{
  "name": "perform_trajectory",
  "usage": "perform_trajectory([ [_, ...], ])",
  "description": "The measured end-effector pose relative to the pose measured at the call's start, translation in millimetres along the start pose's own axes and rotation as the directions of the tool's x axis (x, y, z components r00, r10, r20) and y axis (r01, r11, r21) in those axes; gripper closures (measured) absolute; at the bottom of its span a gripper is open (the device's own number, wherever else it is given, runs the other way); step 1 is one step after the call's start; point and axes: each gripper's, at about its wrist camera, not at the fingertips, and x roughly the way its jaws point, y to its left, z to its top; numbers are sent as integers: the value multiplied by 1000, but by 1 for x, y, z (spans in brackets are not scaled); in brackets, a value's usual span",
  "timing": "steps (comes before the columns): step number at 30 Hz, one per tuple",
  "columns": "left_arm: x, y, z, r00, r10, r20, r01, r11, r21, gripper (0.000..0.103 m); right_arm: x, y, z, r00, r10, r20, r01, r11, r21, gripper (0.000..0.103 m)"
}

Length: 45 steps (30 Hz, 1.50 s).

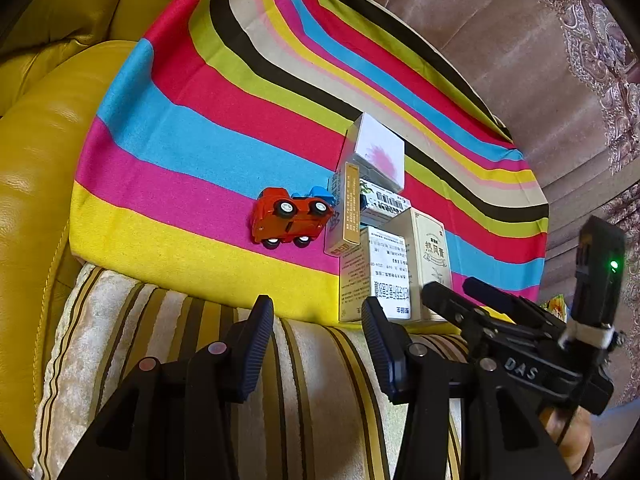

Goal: Organize rigid objects
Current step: 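Move left tool to the red toy car while right tool approaches the large cream box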

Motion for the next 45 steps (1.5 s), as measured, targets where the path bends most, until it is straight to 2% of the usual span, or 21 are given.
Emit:
perform_trajectory([
  [6,2,1,2,1000,12,-2,-12,1000,-2,56,9,0,4,1000,15,-9,-15,1000,6,18],
  [17,3,4,11,999,46,7,-47,999,11,56,4,-14,1,996,-87,26,87,996,10,16],
  [21,7,6,21,996,87,13,-88,996,23,56,-1,-13,-3,989,-141,44,143,989,-25,16],
  [25,14,6,31,992,125,12,-125,992,32,56,0,-11,-1,987,-156,47,159,986,-43,12],
  [27,19,8,35,991,136,1,-136,991,21,56,1,-7,0,986,-156,50,159,985,-61,11],
  [32,25,10,43,995,103,-5,-103,994,-39,55,7,4,3,989,-141,48,145,984,-104,11],
  [33,27,9,45,994,108,-6,-109,993,-45,54,6,4,3,988,-145,52,150,983,-103,11],
  [35,30,7,46,994,110,-7,-110,992,-54,43,3,1,4,987,-144,68,149,985,-87,11],
  [36,31,6,48,994,112,-5,-112,992,-58,42,2,-2,4,988,-134,74,140,987,-76,11],
  [40,39,3,53,990,143,-8,-143,988,-50,42,4,-3,4,991,-115,68,120,990,-71,11],
  [42,43,3,53,985,174,-18,-174,984,-39,42,8,-4,3,991,-122,56,126,990,-70,11],
  [45,44,2,49,984,175,-25,-175,984,-13,42,15,-9,2,988,-148,31,150,987,-57,11],
])
